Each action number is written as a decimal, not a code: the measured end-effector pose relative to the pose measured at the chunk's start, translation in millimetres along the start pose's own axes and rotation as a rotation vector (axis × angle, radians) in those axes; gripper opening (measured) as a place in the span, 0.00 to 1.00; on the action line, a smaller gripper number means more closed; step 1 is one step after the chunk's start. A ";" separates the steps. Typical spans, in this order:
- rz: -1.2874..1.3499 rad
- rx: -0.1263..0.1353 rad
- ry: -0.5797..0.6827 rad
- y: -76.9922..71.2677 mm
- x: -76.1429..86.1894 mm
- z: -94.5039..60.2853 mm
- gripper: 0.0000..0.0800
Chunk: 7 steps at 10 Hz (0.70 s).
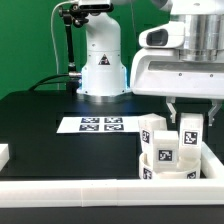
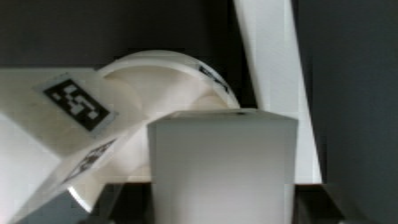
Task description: Assemble stool
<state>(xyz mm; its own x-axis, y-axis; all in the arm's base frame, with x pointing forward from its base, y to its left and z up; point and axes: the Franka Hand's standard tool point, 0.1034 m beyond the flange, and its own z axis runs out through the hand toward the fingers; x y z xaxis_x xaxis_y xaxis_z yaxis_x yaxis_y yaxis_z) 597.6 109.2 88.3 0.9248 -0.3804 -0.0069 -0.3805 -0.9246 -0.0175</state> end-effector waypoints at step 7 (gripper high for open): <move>0.551 0.060 -0.019 -0.4 2.5 1.0 0.42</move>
Offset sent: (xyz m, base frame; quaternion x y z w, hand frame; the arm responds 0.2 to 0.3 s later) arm 0.0000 0.0000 0.0000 0.0000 0.0000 0.1938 0.9810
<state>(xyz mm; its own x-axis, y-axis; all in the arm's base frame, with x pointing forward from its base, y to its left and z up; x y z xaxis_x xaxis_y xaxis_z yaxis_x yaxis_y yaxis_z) 600.0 108.6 87.3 0.5888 -0.8068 -0.0490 -0.8079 -0.5859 -0.0629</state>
